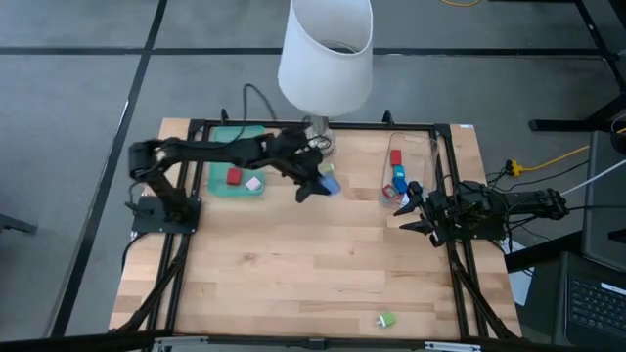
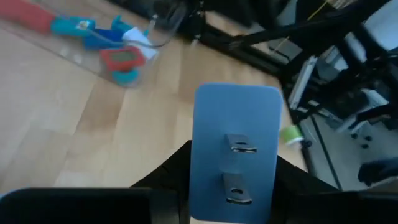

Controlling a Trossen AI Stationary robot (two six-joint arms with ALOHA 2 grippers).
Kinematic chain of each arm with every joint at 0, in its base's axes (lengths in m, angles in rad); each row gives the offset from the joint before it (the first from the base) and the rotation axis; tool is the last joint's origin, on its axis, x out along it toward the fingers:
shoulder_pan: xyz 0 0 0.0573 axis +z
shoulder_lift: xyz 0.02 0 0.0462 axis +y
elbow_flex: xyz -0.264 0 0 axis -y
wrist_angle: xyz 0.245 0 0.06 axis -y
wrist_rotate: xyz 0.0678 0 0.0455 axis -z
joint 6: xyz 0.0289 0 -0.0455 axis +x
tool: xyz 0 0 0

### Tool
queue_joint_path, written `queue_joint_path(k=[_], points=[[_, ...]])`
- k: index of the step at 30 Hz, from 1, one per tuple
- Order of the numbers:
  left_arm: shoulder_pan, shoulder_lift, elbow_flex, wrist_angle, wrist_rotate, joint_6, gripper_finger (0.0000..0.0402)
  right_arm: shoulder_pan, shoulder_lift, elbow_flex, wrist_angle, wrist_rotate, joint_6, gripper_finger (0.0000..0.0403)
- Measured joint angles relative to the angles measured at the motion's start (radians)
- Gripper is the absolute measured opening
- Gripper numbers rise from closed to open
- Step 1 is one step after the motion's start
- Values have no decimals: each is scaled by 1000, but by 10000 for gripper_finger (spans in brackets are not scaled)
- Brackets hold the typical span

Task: Pick & Place Office items
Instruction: Put the purple charger adapter into the green bin

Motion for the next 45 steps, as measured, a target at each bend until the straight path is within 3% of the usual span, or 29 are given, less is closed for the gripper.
queue_joint_path(k=[10,18,21,30,40,42,45], points=[[-125,-288,-117,-55,-206,-143,109,0,0,0,0,0,0,192],[-163,-447,-177,-495,-575,-203,109,0,0,0,0,0,0,192],[-137,-496,-255,-629,-660,-265,109,0,0,0,0,0,0,192],[5,-644,-563,-567,-725,-341,109,0,0,0,0,0,0,192],[238,-660,-642,-484,-755,-138,109,0,0,0,0,0,0,192],[271,-660,-647,-483,-755,-137,135,0,0,0,0,0,0,192],[302,-661,-648,-466,-746,-162,223,0,0,0,0,0,0,192]])
